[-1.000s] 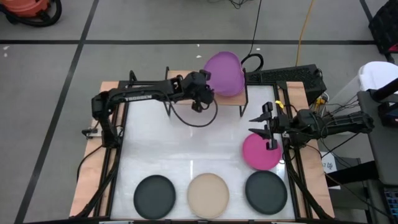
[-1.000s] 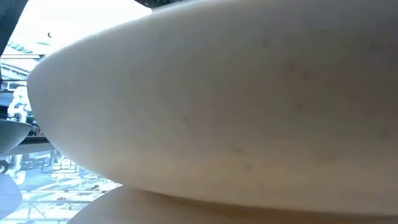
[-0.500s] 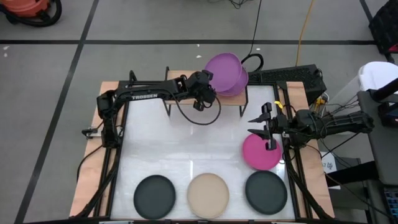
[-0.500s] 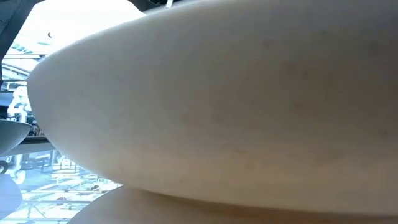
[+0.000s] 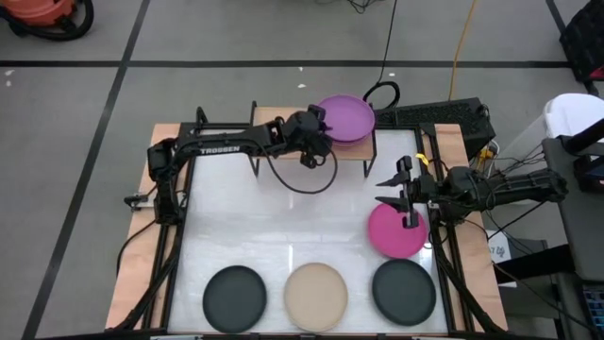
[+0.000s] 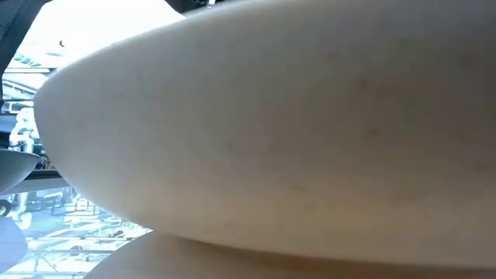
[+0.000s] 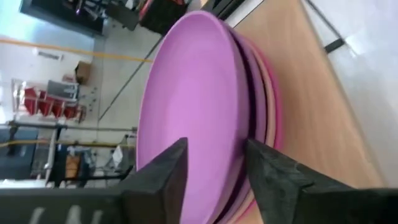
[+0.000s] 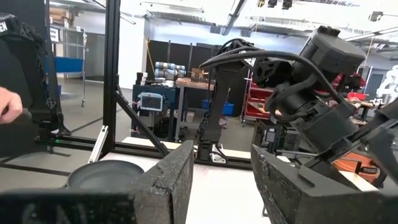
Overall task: Place and stack plates onto a shelf
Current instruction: Stack the purple plate on top of the purple plate on the shelf, then put the pink plate on the shelf
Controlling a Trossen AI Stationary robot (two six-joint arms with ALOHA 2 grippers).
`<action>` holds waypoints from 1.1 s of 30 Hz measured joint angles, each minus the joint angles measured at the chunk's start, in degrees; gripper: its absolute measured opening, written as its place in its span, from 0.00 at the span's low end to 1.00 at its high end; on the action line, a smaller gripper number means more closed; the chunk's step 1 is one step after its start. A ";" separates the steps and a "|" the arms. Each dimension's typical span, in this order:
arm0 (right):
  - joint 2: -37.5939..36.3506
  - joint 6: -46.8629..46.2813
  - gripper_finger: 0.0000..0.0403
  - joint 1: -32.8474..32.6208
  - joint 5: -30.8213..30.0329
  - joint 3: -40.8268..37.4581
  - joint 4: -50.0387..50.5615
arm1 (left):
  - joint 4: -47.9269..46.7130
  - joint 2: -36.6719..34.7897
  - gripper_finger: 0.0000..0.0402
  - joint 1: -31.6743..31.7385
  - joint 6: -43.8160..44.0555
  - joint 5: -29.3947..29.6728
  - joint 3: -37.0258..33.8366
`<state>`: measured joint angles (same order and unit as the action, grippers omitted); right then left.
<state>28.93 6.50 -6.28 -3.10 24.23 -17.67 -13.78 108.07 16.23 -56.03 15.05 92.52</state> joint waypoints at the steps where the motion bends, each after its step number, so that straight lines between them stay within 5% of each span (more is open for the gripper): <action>1: 0.00 -0.01 0.35 0.00 0.01 0.00 0.29 | -0.01 -0.14 0.43 -0.20 0.45 1.13 -0.01; 9: 0.02 -0.66 0.35 0.00 -0.01 0.00 2.39 | 0.21 -4.97 0.51 -2.51 11.94 4.68 -0.04; 18: -0.01 -1.84 0.35 0.00 -0.05 -0.02 6.39 | -1.84 -14.11 0.51 -4.63 29.14 -0.06 -2.16; 28: -0.67 -3.22 0.35 0.00 -14.36 -0.02 11.54 | 26.79 -21.52 0.51 -5.55 37.28 -0.21 -26.70; 33: 0.34 -4.67 0.35 -0.04 -16.29 3.12 14.50 | 44.55 -24.52 0.51 -6.85 42.10 -0.20 -39.61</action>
<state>29.27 1.84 -6.32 -19.39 27.35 -3.17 30.77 83.56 9.38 -13.93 14.85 52.92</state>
